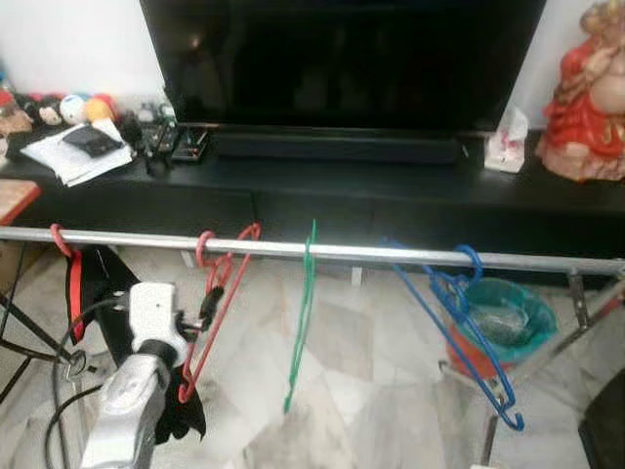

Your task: Hang hanger

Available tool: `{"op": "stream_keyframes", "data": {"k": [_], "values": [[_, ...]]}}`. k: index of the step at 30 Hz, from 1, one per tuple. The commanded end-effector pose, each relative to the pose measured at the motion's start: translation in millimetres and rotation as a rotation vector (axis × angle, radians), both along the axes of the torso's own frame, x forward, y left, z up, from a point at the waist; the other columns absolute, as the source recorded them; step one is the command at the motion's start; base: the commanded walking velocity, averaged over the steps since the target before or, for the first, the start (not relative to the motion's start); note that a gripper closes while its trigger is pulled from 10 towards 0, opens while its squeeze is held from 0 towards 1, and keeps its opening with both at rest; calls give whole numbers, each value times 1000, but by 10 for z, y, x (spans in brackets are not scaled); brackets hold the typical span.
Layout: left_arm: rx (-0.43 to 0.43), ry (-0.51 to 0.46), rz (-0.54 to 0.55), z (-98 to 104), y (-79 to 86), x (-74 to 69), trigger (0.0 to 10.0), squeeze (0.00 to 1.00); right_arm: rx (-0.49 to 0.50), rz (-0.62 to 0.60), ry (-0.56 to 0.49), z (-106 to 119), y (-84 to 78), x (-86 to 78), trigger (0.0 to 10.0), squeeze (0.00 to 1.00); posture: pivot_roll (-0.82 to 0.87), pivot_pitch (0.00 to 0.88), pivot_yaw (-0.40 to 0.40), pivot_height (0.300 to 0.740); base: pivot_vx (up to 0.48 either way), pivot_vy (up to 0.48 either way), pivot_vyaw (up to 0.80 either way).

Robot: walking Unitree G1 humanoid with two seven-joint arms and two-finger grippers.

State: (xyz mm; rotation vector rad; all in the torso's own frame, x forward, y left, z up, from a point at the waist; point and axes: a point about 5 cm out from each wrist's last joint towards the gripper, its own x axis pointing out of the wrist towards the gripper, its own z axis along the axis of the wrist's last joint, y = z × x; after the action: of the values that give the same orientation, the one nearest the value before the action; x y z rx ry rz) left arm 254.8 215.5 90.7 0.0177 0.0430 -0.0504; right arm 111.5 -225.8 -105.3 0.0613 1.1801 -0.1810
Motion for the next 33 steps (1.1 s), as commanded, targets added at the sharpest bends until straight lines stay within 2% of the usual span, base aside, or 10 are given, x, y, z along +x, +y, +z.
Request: {"op": "stream_keyframes", "data": {"k": [1, 2, 3, 6, 7, 14, 16, 20, 26, 33], "values": [[28, 40, 54, -71, 117, -87, 10000, 1000, 0, 7, 5, -5, 5, -15, 10000, 0, 89, 0, 27, 740, 0, 0, 0], [38, 57, 74, -97, 145, -127, 10000, 600, -1, 8, 5, -5, 4, -14, 10000, 0, 91, 0, 26, 740, 0, 0, 0], [45, 92, 109, -175, 197, -170, 10000, 0, -1, 10, 5, -4, 3, -12, 10000, 0, 97, 0, 23, 740, 0, 0, 0], [60, 158, 183, -325, 291, -216, 10000, 0, -1, 13, 4, -2, 2, -7, 10000, 0, 97, 0, 20, 740, 0, 0, 0], [75, 222, 214, -482, 327, -209, 10000, 0, -1, 15, 3, -1, 3, -1, 10000, 0, 93, 0, 21, 740, 0, 0, 0], [56, 294, 347, -703, 444, -189, 10000, 0, 0, 5, -2, 0, 7, 6, 10000, 0, 69, 0, 31, 740, 0, 0, 0], [58, 364, 369, -857, 458, -200, 10000, 0, 0, 0, -3, 1, 6, 8, 10000, 0, 72, 0, 26, 740, 0, 0, 0], [68, 432, 341, -989, 422, -211, 10000, 0, 0, 1, -1, 1, 7, 9, 10000, 0, 73, 0, 23, 740, 0, 0, 0], [108, 660, 208, -1345, 218, -329, 10000, 0, 0, 5, -3, 3, 6, 16, 10000, 0, 67, 0, 20, 740, 0, 0, 0], [118, 781, 215, -1513, 156, -477, 10000, 0, -3, 5, -1, 3, 2, 15, 10000, 0, 58, 0, 18, 740, 0, 0, 0]]}}
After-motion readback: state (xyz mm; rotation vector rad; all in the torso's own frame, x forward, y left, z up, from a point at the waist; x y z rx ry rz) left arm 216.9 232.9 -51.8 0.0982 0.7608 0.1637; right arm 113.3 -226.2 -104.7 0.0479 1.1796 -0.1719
